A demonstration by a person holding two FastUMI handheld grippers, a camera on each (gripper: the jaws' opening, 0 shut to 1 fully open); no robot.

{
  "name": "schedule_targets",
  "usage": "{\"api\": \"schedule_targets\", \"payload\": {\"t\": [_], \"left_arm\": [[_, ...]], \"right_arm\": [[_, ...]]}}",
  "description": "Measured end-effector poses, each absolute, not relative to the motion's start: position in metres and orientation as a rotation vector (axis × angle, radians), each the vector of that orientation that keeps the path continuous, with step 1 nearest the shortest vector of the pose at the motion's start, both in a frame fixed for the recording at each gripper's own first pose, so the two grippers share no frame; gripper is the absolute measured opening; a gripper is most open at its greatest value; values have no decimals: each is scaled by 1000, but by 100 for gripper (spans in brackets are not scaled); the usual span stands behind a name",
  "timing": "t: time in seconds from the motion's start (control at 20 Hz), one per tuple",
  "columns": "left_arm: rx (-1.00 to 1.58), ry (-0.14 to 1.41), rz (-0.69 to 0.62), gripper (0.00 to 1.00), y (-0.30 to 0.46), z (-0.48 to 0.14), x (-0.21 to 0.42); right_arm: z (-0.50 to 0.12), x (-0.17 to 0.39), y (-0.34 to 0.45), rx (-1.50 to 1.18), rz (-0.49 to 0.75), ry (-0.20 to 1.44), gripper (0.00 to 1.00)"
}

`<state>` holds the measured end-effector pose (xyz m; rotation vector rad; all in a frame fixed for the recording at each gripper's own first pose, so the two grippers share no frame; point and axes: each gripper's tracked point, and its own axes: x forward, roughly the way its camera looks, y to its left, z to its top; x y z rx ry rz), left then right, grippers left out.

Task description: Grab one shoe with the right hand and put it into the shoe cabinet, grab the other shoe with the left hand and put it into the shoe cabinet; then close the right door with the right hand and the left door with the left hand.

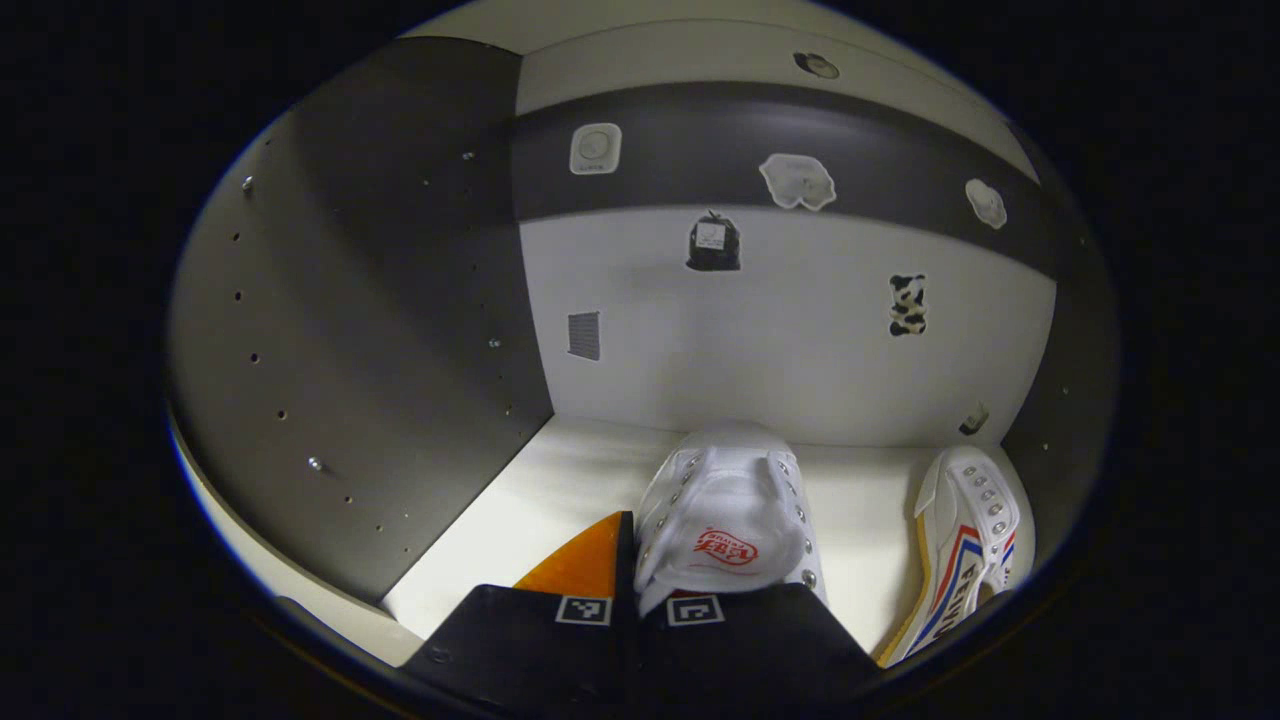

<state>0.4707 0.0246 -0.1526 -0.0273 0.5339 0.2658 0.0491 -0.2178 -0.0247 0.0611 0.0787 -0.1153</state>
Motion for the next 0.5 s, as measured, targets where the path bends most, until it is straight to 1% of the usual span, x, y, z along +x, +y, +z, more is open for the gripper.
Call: {"api": "schedule_targets", "payload": {"t": [0.2, 0.25, 0.45, 0.5], "left_arm": [[-5, 582, 236, 6, 15, -168, 476], [-1, 579, 223, 8, 13, -167, 477], [-14, 604, 186, 21, 6, -168, 465], [-17, 607, 171, 27, 4, -168, 460]], "right_arm": [[-28, 48, -223, 52, -135, 84, 98], [-28, 48, -223, 51, -136, 84, 98], [-26, 47, -220, 65, -133, 76, 98], [-26, 46, -219, 68, -130, 76, 98]]}}
